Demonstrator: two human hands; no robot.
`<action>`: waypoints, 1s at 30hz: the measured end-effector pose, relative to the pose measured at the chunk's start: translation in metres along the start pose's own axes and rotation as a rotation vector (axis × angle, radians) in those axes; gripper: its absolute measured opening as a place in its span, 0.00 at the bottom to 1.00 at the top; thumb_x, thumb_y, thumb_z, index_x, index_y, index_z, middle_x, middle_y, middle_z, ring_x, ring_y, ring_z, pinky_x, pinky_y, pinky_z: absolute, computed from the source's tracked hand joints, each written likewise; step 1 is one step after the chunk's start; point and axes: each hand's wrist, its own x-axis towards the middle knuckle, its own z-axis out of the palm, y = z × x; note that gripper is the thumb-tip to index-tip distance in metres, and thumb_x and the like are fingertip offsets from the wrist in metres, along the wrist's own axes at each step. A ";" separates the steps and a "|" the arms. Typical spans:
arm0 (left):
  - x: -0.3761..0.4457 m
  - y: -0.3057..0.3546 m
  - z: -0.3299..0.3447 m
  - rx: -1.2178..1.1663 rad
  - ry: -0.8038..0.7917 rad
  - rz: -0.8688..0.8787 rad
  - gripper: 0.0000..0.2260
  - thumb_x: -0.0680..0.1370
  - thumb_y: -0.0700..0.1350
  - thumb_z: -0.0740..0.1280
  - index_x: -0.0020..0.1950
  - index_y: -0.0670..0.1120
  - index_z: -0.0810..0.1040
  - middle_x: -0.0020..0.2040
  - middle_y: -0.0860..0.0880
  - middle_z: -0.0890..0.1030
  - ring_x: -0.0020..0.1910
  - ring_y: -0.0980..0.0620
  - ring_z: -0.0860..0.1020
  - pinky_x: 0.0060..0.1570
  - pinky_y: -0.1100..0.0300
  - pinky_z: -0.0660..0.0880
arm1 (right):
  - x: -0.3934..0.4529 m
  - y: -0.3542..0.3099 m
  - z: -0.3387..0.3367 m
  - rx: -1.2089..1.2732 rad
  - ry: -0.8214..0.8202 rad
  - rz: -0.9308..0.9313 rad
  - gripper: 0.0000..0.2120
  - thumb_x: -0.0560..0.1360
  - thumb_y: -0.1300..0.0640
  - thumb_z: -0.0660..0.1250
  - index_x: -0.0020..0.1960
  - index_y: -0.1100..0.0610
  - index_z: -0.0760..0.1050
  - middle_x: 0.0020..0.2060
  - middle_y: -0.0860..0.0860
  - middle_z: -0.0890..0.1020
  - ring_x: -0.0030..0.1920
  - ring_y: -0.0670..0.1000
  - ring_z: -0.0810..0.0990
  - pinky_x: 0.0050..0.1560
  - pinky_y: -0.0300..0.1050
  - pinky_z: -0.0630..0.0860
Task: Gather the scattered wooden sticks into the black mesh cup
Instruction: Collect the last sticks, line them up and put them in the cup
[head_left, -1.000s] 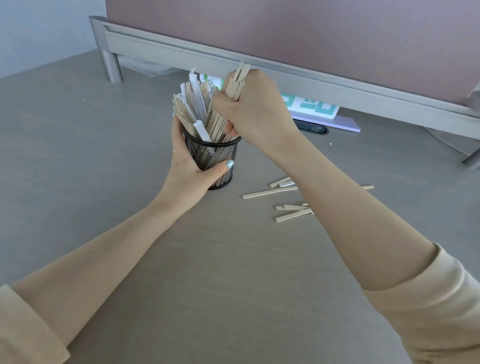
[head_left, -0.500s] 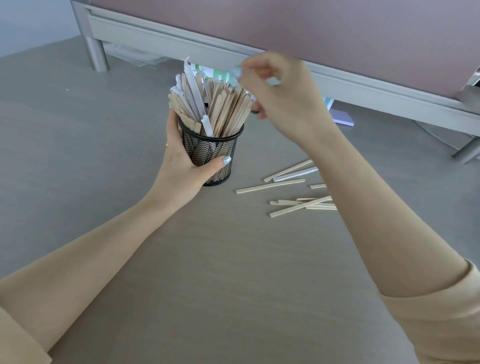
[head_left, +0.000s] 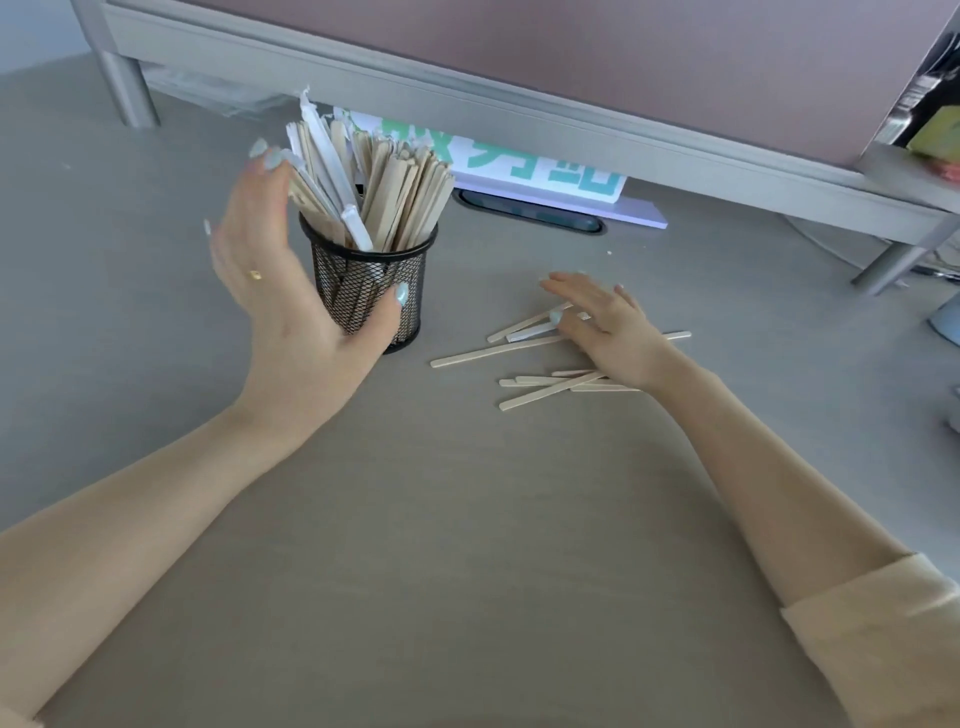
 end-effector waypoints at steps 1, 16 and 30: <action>-0.002 0.002 0.000 0.008 -0.010 0.129 0.30 0.71 0.46 0.67 0.69 0.45 0.56 0.68 0.53 0.61 0.71 0.67 0.53 0.72 0.41 0.49 | -0.002 0.001 0.000 -0.008 -0.043 -0.001 0.19 0.80 0.52 0.54 0.70 0.48 0.64 0.72 0.45 0.64 0.74 0.45 0.57 0.75 0.49 0.45; -0.027 0.015 0.024 0.245 -0.971 0.014 0.43 0.65 0.70 0.47 0.76 0.49 0.48 0.77 0.52 0.53 0.76 0.55 0.51 0.69 0.64 0.46 | -0.053 -0.020 0.006 -0.111 -0.066 -0.070 0.28 0.78 0.42 0.45 0.75 0.53 0.51 0.75 0.48 0.56 0.75 0.47 0.52 0.73 0.44 0.42; -0.025 0.040 0.056 0.375 -1.154 -0.011 0.42 0.70 0.70 0.52 0.76 0.49 0.42 0.78 0.52 0.44 0.76 0.56 0.42 0.73 0.56 0.40 | -0.044 0.027 -0.010 -0.022 -0.058 0.223 0.26 0.80 0.45 0.44 0.74 0.54 0.53 0.76 0.49 0.54 0.75 0.46 0.50 0.73 0.42 0.42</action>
